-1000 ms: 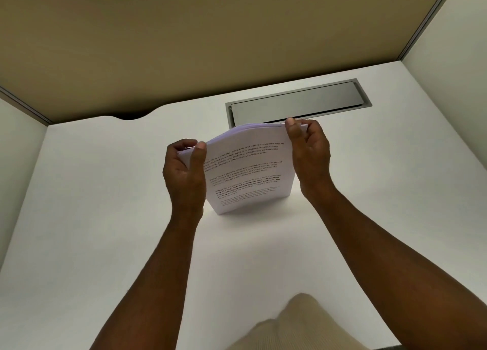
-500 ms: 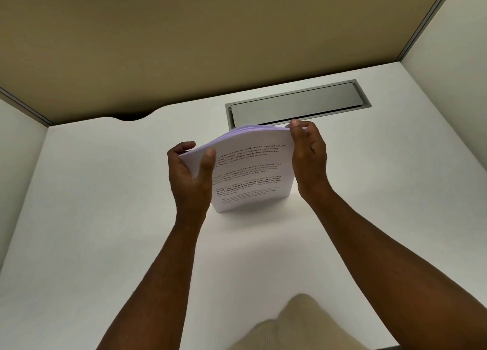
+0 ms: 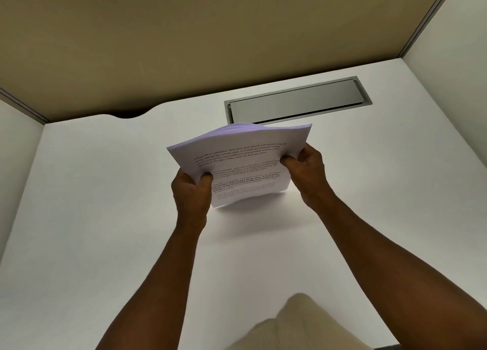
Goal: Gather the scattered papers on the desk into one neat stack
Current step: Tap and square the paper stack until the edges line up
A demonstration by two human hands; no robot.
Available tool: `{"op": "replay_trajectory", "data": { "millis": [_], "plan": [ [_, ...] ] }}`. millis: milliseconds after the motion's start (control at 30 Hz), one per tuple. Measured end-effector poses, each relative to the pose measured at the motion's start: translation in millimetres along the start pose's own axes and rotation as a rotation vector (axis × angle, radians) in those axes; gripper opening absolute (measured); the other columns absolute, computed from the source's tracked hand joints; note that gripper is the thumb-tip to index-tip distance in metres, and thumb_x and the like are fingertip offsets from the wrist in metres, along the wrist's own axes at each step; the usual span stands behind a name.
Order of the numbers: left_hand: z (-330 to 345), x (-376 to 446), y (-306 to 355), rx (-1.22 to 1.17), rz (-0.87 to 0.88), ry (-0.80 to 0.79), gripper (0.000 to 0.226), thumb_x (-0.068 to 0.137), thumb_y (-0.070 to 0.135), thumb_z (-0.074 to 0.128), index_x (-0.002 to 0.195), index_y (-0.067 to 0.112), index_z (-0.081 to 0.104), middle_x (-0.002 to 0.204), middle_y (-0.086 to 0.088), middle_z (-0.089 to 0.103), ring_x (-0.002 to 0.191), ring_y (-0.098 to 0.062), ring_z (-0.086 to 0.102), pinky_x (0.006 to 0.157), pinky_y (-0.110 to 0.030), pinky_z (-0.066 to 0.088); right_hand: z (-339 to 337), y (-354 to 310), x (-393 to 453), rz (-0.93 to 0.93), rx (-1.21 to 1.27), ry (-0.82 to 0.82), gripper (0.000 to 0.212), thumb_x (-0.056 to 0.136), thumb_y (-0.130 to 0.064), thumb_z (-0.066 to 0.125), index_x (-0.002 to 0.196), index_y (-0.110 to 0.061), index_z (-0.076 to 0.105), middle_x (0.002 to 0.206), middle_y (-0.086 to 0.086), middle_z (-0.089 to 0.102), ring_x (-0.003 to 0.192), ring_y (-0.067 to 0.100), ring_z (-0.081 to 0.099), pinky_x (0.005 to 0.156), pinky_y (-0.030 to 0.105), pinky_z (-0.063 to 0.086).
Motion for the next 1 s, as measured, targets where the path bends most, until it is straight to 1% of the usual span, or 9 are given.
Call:
{"op": "replay_trajectory", "data": {
  "millis": [100,167,267,433,533,667,767,867,1000],
  "plan": [
    [4.3,0.3,-18.8,0.038,-0.077,-0.066,0.034,0.084,-0.007,0.059,0.093,0.026,0.063,0.090,0.005,0.067,0.083,-0.012,0.063,0.062,-0.012,0.050,1.4,12.2,0.7,0.054,-0.027,-0.016,0.031,0.076,-0.004,0.054,0.083,-0.034,0.063,0.086,-0.010,0.069,0.084,0.013,0.063,0.072,0.024,0.051],
    [4.5,1.4,-30.1,0.040,-0.122,-0.085,0.031,0.088,-0.009,0.057,0.097,0.020,0.063,0.092,0.004,0.067,0.087,-0.014,0.063,0.067,-0.015,0.050,3.9,18.2,0.1,0.071,-0.055,-0.034,0.037,0.082,0.003,0.052,0.083,-0.033,0.063,0.088,-0.011,0.069,0.086,0.015,0.064,0.074,0.025,0.051],
    [1.3,3.8,-31.7,0.017,-0.129,-0.065,0.027,0.088,-0.010,0.058,0.103,0.012,0.063,0.092,0.002,0.068,0.086,-0.013,0.063,0.071,-0.019,0.050,4.5,16.0,0.5,0.062,-0.051,-0.034,0.041,0.084,0.006,0.052,0.083,-0.033,0.063,0.087,-0.012,0.069,0.084,0.010,0.064,0.073,0.023,0.050],
    [1.2,1.9,-26.3,0.010,-0.095,-0.101,0.036,0.084,-0.006,0.061,0.091,0.029,0.065,0.091,0.008,0.069,0.086,-0.010,0.065,0.067,-0.012,0.052,-1.1,18.0,2.4,0.065,-0.002,-0.021,0.041,0.085,0.007,0.053,0.086,-0.032,0.064,0.087,-0.013,0.069,0.082,0.007,0.064,0.068,0.017,0.050],
    [5.1,-2.0,-37.3,0.050,-0.133,-0.130,0.039,0.087,-0.011,0.057,0.090,0.028,0.064,0.091,0.008,0.069,0.087,-0.010,0.064,0.065,-0.009,0.051,1.7,34.4,2.0,0.124,-0.021,-0.035,0.042,0.084,0.008,0.051,0.086,-0.032,0.063,0.089,-0.012,0.068,0.088,0.017,0.063,0.074,0.024,0.048],
    [4.6,-2.1,-35.4,0.077,-0.140,-0.113,0.029,0.089,-0.007,0.059,0.101,0.020,0.063,0.095,0.009,0.067,0.090,-0.011,0.063,0.073,-0.018,0.050,2.9,30.2,2.6,0.102,-0.055,-0.033,0.040,0.084,0.006,0.053,0.088,-0.033,0.062,0.091,-0.009,0.069,0.091,0.020,0.063,0.077,0.027,0.050],
    [1.8,-0.2,-28.8,0.051,-0.103,-0.136,0.033,0.089,-0.007,0.059,0.102,0.023,0.063,0.099,0.009,0.068,0.094,-0.011,0.064,0.078,-0.021,0.052,-2.2,21.9,4.0,0.073,-0.017,-0.005,0.041,0.084,0.007,0.053,0.087,-0.033,0.064,0.090,-0.009,0.069,0.087,0.015,0.064,0.075,0.024,0.051],
    [4.2,1.0,-39.3,0.064,-0.141,-0.175,0.032,0.081,0.003,0.064,0.096,0.031,0.063,0.101,0.008,0.069,0.098,-0.019,0.065,0.087,-0.031,0.054,-2.9,33.2,5.0,0.112,-0.012,-0.006,0.038,0.084,0.008,0.052,0.098,-0.025,0.064,0.097,-0.006,0.069,0.092,0.016,0.063,0.076,0.023,0.049],
    [6.2,-3.7,-63.8,0.155,-0.212,-0.139,0.028,0.088,-0.001,0.063,0.105,0.022,0.062,0.099,0.008,0.068,0.101,-0.025,0.065,0.094,-0.041,0.054,2.6,56.9,-1.3,0.184,-0.102,-0.044,0.033,0.086,0.003,0.054,0.107,-0.022,0.060,0.101,-0.003,0.066,0.095,0.018,0.061,0.071,0.017,0.048]
  ]
}}
Point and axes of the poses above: each hand's wrist, its own x-axis towards the middle knuckle, its own z-axis out of the palm, y = z × x, the point moved 9 cm from there along x, towards the middle knuckle
